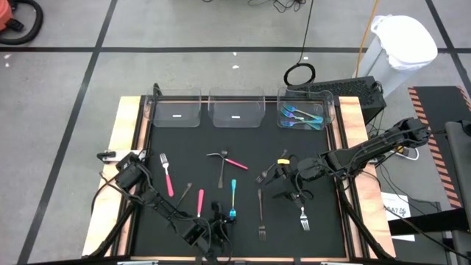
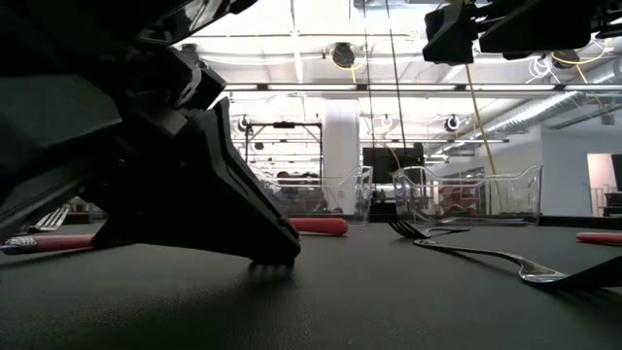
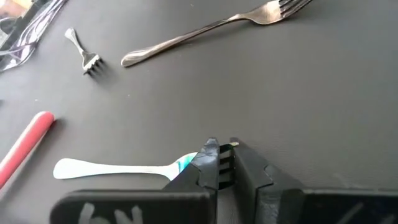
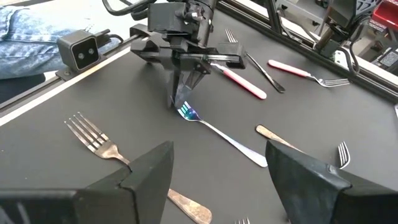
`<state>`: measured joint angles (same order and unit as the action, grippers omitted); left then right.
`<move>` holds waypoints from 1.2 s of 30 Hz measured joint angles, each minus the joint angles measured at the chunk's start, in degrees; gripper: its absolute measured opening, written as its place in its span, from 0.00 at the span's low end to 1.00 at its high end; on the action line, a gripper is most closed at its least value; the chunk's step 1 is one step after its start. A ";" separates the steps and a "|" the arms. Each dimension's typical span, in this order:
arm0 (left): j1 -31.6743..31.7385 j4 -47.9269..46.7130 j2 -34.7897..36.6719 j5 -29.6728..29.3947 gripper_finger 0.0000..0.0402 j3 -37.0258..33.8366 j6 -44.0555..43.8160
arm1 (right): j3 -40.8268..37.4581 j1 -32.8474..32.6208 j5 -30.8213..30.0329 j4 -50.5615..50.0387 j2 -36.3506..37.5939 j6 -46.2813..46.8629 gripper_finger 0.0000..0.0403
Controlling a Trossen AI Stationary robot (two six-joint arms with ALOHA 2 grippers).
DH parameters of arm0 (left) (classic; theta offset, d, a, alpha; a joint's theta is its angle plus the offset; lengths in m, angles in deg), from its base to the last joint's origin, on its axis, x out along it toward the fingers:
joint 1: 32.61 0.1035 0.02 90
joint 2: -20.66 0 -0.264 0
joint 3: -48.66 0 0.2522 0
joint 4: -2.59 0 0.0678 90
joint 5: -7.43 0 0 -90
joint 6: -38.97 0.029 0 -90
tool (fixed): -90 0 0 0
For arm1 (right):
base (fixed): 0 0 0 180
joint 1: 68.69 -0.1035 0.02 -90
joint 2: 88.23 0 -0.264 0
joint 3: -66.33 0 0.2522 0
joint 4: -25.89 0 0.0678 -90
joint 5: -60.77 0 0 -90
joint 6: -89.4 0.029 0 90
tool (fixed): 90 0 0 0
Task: Sort silverware by color (type)
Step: Put the blue fork into the right transparent bin
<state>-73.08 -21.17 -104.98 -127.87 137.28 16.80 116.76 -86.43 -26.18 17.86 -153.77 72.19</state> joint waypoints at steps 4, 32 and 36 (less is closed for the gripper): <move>0.03 -0.39 1.26 0.29 0.04 0.27 2.56 | 0.00 0.00 0.00 -0.10 0.00 -0.03 0.62; -0.28 -0.13 13.70 3.30 0.00 1.00 21.08 | -0.04 -0.37 -0.15 10.48 -11.82 -11.08 0.62; -0.31 0.55 13.99 3.35 0.00 1.00 21.82 | -0.04 -0.41 -0.08 12.69 -12.20 -12.98 0.62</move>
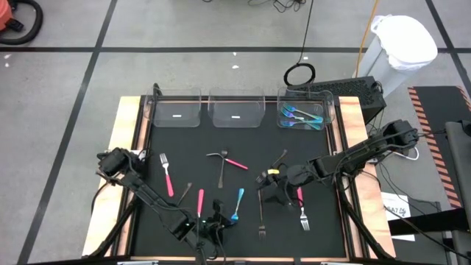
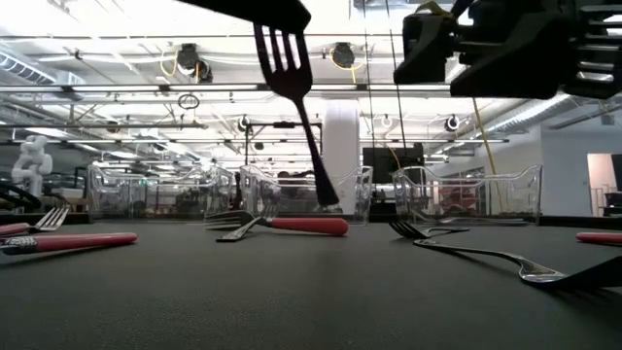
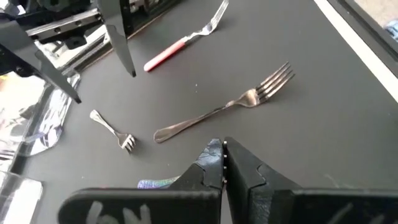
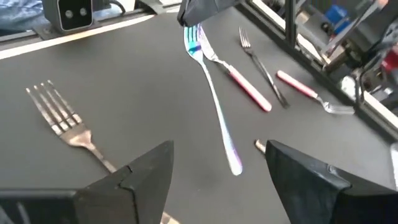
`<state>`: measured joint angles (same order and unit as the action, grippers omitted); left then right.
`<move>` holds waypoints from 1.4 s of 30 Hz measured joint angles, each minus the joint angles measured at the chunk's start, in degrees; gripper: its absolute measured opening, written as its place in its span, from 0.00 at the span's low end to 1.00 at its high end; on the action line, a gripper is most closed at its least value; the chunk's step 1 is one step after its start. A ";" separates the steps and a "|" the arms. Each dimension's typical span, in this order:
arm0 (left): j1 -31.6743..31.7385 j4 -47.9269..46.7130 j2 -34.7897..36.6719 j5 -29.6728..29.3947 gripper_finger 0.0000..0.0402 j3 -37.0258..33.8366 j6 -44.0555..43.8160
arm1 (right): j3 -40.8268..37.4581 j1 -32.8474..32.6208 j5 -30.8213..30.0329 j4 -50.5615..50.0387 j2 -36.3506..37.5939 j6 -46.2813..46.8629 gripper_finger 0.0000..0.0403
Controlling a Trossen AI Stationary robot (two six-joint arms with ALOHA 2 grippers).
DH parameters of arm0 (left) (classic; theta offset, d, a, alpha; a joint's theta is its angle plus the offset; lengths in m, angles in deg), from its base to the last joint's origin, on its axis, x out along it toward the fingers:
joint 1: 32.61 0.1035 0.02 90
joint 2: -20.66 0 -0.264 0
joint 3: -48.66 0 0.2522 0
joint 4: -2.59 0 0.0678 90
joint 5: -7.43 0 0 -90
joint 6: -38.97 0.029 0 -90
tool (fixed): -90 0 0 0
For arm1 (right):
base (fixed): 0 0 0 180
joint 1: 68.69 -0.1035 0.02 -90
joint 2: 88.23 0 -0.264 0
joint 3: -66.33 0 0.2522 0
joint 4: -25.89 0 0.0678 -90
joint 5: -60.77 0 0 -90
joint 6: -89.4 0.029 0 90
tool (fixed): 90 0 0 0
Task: Sort silverware by color (type)
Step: Put the blue fork into the right transparent bin
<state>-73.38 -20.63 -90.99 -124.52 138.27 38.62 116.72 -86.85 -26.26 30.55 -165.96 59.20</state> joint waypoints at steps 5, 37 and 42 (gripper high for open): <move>-0.13 3.54 2.54 -0.91 0.00 0.00 5.08 | 0.53 -2.22 -3.00 1.25 0.02 -4.35 0.64; -0.80 28.43 13.66 9.05 0.00 0.11 41.67 | 12.79 -25.37 -46.49 6.60 0.33 -23.30 0.88; -2.15 28.46 13.63 7.96 0.00 0.11 41.47 | 12.79 -28.35 -46.63 7.03 0.33 -24.55 0.88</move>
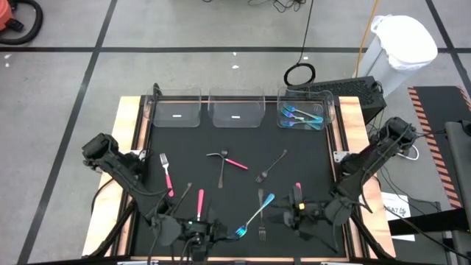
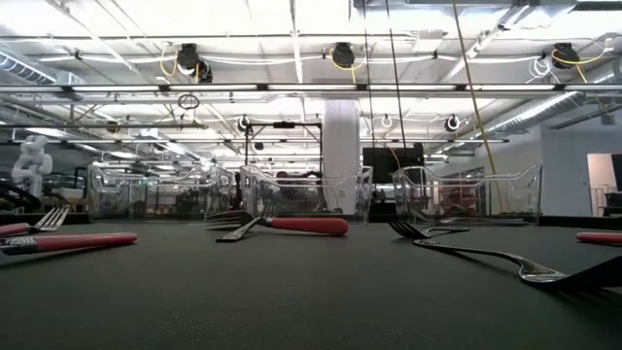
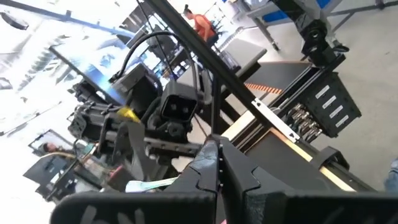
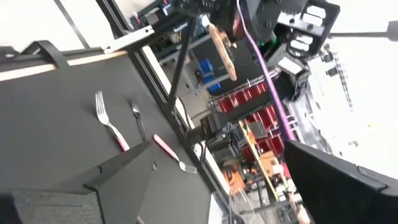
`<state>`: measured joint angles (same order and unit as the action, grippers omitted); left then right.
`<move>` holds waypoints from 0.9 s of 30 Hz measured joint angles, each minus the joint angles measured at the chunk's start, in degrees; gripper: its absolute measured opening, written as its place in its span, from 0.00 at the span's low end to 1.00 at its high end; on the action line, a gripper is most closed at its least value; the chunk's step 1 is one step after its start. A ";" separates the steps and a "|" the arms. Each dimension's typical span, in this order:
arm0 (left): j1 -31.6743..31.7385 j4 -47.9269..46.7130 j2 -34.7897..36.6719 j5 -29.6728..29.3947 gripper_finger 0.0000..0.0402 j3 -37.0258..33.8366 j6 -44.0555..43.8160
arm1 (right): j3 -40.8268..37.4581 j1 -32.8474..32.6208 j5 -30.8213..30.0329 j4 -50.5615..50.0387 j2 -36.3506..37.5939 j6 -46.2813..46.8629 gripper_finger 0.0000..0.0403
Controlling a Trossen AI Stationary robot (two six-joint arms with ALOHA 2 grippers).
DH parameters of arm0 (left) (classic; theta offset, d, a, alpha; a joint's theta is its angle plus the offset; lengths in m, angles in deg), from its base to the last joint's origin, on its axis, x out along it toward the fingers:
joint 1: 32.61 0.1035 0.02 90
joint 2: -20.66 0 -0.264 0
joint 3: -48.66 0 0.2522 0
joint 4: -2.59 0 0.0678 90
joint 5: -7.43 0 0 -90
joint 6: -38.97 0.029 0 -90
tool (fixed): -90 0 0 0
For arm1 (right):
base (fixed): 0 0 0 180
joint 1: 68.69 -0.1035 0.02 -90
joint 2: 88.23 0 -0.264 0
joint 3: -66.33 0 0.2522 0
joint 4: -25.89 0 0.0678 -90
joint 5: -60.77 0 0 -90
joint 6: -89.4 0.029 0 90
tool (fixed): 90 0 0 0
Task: Sort silverware by color (type)
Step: Put the blue fork into the right transparent bin
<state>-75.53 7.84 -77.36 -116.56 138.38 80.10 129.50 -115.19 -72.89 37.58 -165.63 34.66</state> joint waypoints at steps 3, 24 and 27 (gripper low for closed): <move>-1.03 -0.10 -0.07 -2.93 0.00 -0.02 0.54 | 0.04 -1.14 -0.12 0.37 0.06 -0.44 0.88; -1.84 1.05 -0.07 12.59 0.00 -0.04 2.81 | 0.04 -1.64 3.57 6.02 0.29 -2.99 0.85; -1.56 1.16 -0.07 14.62 0.00 -0.04 2.87 | 0.04 -1.64 7.55 6.08 0.30 -2.53 0.81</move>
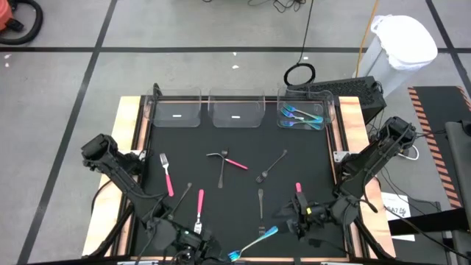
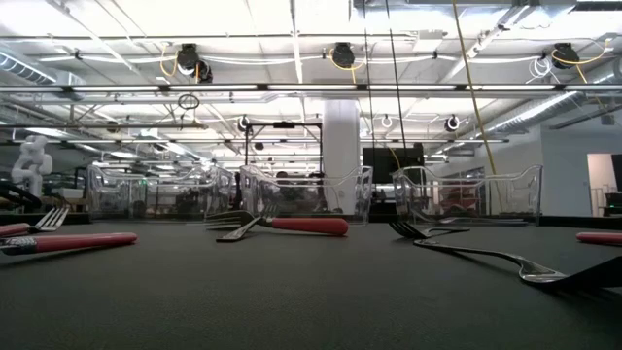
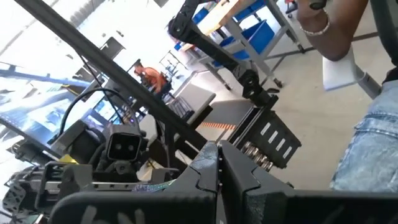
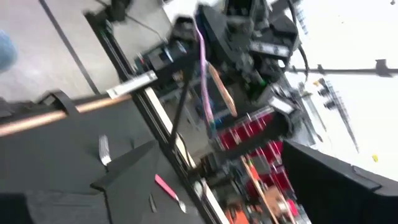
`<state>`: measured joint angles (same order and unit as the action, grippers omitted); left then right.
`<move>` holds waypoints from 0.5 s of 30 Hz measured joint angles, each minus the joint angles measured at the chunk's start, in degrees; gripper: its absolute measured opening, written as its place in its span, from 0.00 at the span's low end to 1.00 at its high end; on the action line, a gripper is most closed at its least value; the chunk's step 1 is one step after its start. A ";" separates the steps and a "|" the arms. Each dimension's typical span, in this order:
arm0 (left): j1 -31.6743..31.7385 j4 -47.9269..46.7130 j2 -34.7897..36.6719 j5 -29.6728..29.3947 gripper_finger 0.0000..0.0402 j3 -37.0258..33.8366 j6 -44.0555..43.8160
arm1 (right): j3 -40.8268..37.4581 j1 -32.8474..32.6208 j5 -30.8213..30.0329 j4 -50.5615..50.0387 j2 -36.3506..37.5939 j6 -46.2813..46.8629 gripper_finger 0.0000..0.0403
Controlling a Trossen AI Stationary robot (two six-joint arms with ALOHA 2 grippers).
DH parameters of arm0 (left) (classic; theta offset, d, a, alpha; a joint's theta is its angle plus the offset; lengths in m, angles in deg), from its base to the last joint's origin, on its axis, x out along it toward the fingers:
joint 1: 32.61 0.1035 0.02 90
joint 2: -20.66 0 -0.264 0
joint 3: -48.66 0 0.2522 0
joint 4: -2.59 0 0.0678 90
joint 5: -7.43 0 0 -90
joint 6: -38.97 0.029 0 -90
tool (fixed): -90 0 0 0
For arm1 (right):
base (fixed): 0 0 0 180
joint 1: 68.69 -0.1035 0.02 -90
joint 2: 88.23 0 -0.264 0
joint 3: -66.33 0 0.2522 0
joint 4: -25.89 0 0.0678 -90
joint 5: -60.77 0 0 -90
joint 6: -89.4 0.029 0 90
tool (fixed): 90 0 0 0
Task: Sort silverware by color (type)
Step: Put the blue fork into the right transparent bin
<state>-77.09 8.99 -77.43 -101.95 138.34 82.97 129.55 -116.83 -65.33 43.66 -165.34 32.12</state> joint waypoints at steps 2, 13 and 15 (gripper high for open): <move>0.28 0.13 0.00 0.70 0.00 0.00 0.00 | 0.00 0.00 0.66 0.30 -0.01 0.07 0.77; 2.52 0.18 0.00 4.77 0.00 0.00 -0.17 | 0.00 0.02 1.52 0.42 -0.01 0.01 0.62; 2.82 0.14 0.00 4.95 0.00 -0.02 -0.18 | 0.00 0.02 2.32 0.70 -0.01 0.02 0.60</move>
<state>-74.27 9.13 -77.43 -96.99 138.32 82.78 129.55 -116.81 -63.02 44.36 -165.35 32.14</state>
